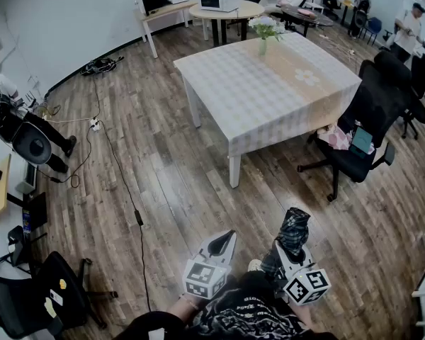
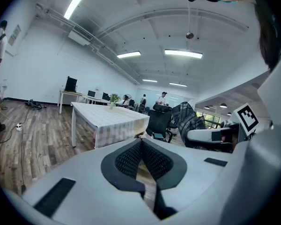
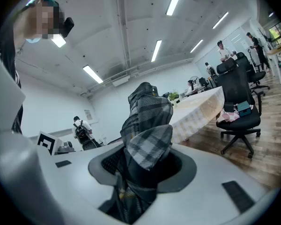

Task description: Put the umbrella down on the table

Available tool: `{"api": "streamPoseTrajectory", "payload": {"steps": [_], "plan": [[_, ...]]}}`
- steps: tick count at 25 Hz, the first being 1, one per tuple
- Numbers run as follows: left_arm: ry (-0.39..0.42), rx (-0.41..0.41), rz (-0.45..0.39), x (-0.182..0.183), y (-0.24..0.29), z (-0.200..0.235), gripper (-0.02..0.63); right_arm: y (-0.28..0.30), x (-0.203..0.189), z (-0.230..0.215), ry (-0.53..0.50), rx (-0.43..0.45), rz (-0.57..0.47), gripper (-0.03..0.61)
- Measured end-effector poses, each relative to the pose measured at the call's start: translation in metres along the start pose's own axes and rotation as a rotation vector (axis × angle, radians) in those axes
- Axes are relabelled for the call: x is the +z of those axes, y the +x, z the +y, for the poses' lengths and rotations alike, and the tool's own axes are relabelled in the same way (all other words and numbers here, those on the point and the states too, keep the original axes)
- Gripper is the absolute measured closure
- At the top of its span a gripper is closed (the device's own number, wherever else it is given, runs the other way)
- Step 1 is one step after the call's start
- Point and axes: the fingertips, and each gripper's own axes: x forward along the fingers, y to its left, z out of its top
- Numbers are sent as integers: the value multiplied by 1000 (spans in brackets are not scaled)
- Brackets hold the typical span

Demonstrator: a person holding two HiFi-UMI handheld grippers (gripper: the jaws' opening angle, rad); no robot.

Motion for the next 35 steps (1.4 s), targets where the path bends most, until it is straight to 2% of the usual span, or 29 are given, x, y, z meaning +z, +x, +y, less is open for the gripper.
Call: {"api": "streamPoseTrajectory", "payload": {"steps": [6, 14, 19, 23, 35], "plan": [[15, -16, -13, -2, -13, -4, 595, -8, 3, -2, -4, -41, -34, 403], [-4, -14, -30, 8, -16, -7, 595, -15, 5, -1, -8, -40, -35, 402], [9, -44, -26, 3, -23, -7, 595, -16, 3, 6, 48, -33, -76, 399], [27, -58, -14, 0, -24, 2, 595, -8, 1, 10, 10, -58, -83, 399], [16, -45, 20, 3, 21, 25, 595, 27, 24, -21, 15, -82, -78, 399]]}}
